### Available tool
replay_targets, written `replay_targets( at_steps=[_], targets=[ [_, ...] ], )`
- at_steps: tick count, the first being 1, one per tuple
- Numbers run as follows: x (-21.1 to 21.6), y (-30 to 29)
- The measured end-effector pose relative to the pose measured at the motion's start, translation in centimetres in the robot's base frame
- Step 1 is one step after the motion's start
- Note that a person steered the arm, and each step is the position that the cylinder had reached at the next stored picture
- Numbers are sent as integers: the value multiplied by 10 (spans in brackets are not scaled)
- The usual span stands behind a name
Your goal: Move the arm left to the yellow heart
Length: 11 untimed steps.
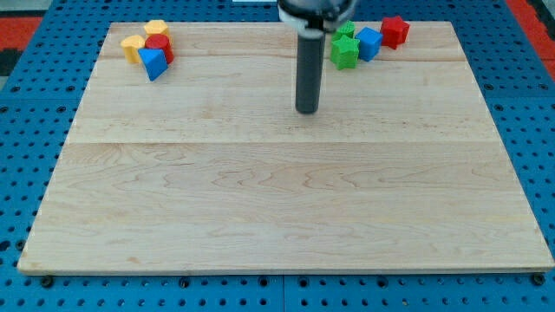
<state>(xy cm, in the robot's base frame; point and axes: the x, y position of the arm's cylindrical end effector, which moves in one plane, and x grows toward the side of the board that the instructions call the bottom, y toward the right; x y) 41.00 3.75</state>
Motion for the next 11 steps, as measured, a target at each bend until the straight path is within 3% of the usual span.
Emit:
replay_targets(
  at_steps=[1, 3, 4, 5, 7, 11],
  targets=[
    [21, 10],
    [20, 8],
    [45, -58],
    [54, -162],
    [2, -341],
    [-146, -310]
  ],
)
